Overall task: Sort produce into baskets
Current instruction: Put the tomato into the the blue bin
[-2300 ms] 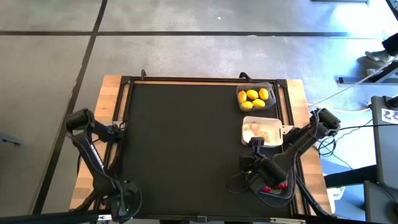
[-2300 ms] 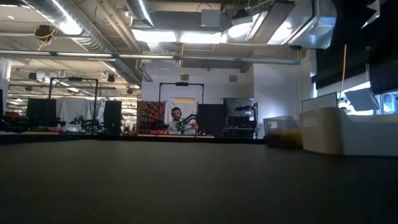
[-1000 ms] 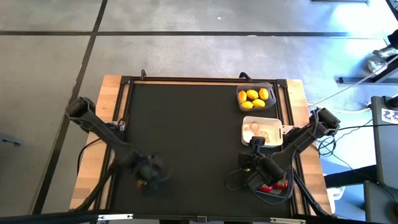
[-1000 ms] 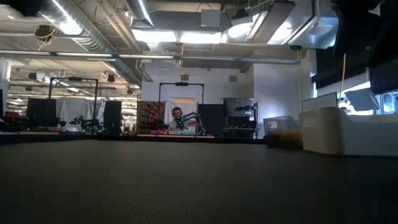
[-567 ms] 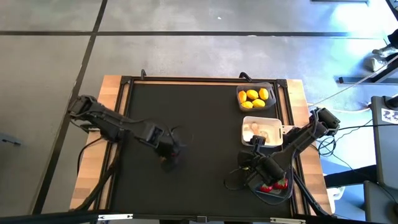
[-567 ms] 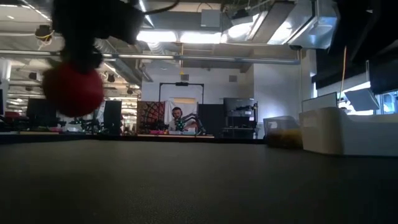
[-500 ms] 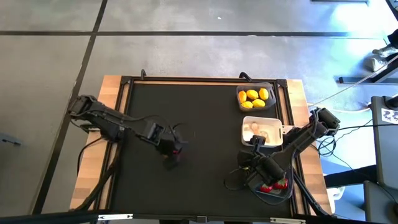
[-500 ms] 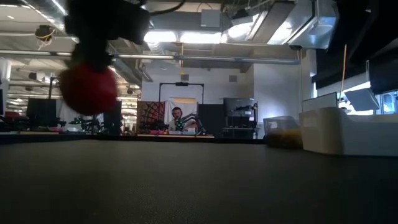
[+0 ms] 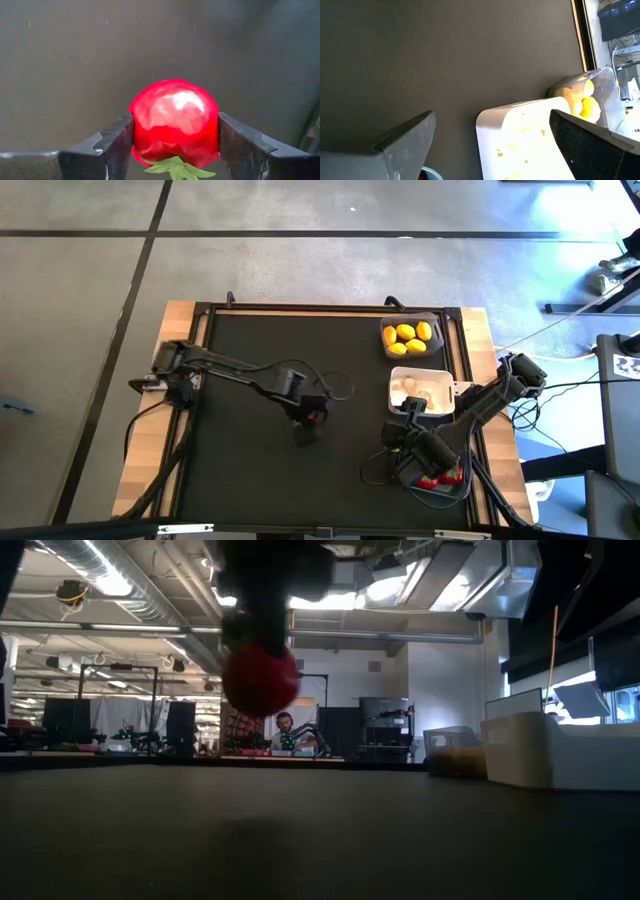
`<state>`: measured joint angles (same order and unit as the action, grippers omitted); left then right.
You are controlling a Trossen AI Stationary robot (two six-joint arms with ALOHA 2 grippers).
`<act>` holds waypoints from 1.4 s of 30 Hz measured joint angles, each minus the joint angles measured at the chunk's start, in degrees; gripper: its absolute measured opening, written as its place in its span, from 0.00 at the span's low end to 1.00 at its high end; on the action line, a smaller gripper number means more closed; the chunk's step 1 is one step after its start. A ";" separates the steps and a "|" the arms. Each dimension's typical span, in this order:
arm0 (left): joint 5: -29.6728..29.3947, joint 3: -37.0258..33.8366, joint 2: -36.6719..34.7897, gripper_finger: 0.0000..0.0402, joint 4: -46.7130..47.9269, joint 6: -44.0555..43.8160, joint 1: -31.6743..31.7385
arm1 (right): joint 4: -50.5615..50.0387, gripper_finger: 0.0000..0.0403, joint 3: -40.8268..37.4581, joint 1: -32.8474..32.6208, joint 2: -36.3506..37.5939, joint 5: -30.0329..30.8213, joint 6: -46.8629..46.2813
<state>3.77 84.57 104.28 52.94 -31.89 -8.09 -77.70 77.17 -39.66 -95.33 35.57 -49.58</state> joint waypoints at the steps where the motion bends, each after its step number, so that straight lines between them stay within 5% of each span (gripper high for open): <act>1: -0.09 2.49 2.02 0.61 1.75 1.13 0.10 | -0.03 0.97 0.00 0.00 0.00 0.00 0.00; 6: -0.68 10.70 10.68 0.61 7.29 5.40 0.30 | -0.03 0.97 0.00 -0.04 0.00 0.00 0.15; 14: 2.09 11.71 17.10 0.67 7.94 8.31 1.86 | 0.00 0.97 0.00 -0.07 0.00 0.02 0.35; 42: 3.93 11.68 15.36 0.75 3.40 12.34 2.22 | 0.07 0.97 0.00 -0.07 0.00 1.34 0.39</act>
<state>7.70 96.25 119.64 56.34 -19.56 -5.87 -77.64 77.17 -39.72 -95.33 36.92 -49.19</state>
